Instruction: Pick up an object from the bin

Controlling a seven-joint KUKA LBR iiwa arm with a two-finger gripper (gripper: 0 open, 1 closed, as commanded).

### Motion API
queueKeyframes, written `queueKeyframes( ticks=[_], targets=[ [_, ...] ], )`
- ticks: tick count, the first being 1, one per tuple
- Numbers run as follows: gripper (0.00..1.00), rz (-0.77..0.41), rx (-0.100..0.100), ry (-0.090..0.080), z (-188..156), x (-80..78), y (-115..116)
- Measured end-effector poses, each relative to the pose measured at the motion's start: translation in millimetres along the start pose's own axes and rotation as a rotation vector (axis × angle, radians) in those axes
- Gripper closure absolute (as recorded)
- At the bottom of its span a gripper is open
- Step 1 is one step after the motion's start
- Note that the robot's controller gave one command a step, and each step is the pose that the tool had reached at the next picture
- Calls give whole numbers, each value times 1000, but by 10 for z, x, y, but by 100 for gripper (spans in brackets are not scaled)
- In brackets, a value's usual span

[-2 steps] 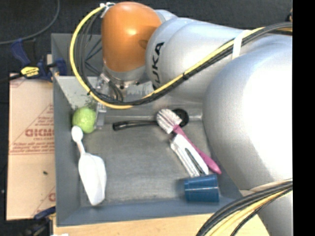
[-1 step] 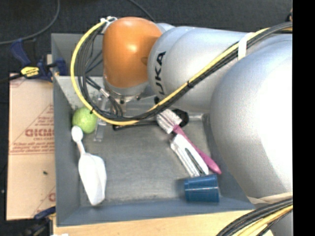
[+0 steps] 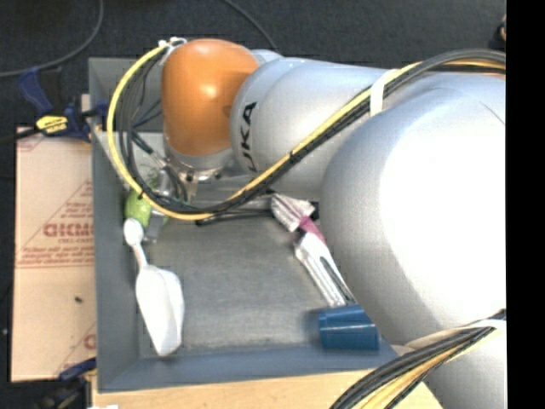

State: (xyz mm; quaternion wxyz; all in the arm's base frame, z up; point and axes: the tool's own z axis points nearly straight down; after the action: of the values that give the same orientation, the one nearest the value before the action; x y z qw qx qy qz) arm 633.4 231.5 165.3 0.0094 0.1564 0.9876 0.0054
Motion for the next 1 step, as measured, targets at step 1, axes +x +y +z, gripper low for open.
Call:
queueKeyframes(
  ticks=[1],
  targets=[
    [0,29,4,5,173,8,-8]
  ],
)
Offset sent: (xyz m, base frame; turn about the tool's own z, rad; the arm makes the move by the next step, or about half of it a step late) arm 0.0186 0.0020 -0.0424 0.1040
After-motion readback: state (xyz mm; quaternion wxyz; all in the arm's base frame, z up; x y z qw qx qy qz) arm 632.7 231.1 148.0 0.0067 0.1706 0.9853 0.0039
